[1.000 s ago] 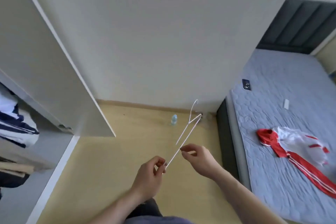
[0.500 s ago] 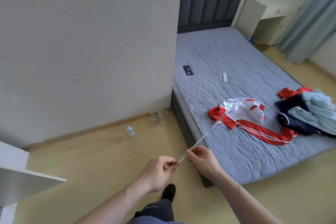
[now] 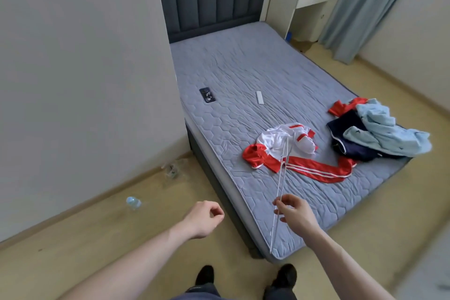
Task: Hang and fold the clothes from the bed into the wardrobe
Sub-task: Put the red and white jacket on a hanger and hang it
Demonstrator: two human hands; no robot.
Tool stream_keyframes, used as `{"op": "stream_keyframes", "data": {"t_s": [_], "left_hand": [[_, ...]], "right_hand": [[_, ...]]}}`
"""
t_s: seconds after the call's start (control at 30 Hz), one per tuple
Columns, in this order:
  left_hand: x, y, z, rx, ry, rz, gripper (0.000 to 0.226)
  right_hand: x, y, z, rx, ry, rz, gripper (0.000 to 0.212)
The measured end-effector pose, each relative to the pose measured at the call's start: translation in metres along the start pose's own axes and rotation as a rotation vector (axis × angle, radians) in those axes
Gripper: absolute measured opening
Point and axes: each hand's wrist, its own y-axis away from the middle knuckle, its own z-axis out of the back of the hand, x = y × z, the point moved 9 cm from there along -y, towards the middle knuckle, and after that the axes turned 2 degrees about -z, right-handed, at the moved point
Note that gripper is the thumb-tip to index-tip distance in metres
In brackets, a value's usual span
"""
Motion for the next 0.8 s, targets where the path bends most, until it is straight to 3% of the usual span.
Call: {"op": "stream_keyframes", "data": {"t_s": [0.47,0.8], "left_hand": [[-0.053,-0.193,-0.071,-0.018,-0.082,0.348,0.009],[-0.07,-0.398,-0.122,0.074,-0.261,0.305,0.024]], "right_hand": [[-0.046,-0.212,0.141,0.134,0.094,-0.073,0.02],[-0.102,-0.371,0.159,0.099,0.025,-0.139,0.026]]}}
